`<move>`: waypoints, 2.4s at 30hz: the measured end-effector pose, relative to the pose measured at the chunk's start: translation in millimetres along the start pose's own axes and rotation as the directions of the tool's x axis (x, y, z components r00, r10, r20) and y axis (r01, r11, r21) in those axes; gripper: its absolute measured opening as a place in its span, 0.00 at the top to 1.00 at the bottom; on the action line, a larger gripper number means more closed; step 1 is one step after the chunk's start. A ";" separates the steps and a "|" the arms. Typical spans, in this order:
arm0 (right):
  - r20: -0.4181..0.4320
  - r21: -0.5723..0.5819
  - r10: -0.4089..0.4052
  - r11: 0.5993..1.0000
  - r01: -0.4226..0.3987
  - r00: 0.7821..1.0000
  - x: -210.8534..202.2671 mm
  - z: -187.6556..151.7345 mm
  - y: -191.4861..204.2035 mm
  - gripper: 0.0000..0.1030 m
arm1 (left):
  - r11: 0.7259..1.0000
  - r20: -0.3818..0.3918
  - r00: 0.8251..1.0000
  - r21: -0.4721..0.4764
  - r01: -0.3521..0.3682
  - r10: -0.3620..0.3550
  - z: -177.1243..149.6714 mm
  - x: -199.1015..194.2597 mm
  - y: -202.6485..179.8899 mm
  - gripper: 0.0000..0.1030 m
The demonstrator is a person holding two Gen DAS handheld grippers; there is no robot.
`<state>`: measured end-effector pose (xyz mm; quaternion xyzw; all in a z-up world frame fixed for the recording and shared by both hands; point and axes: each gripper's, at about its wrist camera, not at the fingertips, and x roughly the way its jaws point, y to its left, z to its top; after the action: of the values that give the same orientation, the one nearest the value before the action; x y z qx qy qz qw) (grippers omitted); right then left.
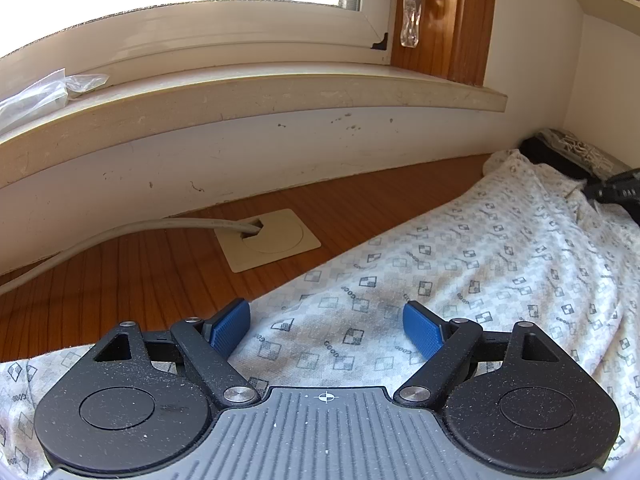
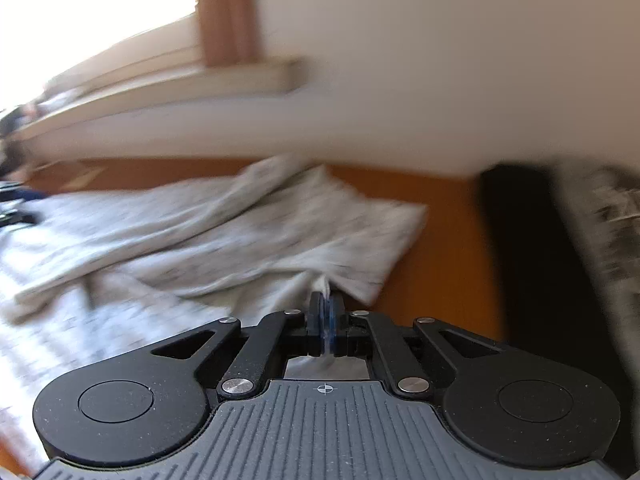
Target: Fold clothes
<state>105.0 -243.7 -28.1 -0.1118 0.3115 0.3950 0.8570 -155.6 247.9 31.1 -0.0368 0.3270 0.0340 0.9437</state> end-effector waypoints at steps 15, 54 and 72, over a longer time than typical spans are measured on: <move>0.040 0.163 -0.045 0.986 0.038 0.998 -8.3 -2.2 -30.3 0.81 | 1.000 -0.005 1.000 -0.003 0.001 -0.001 0.0 -0.1 -0.1 0.16; 0.168 0.550 -0.005 0.830 -0.090 0.986 -65.2 -80.4 -40.9 0.90 | 1.000 -0.007 1.000 0.006 -0.001 0.001 -0.2 1.0 -0.4 0.16; 0.191 0.538 -0.011 0.838 -0.095 0.982 -59.1 -72.9 -44.3 0.71 | 1.000 -0.007 1.000 0.007 0.001 -0.001 -0.1 1.3 0.3 0.15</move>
<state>76.5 -340.8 -50.6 0.1803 0.3317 0.3176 0.8698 -154.6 248.2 30.2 -0.0336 0.3304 0.0324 0.9427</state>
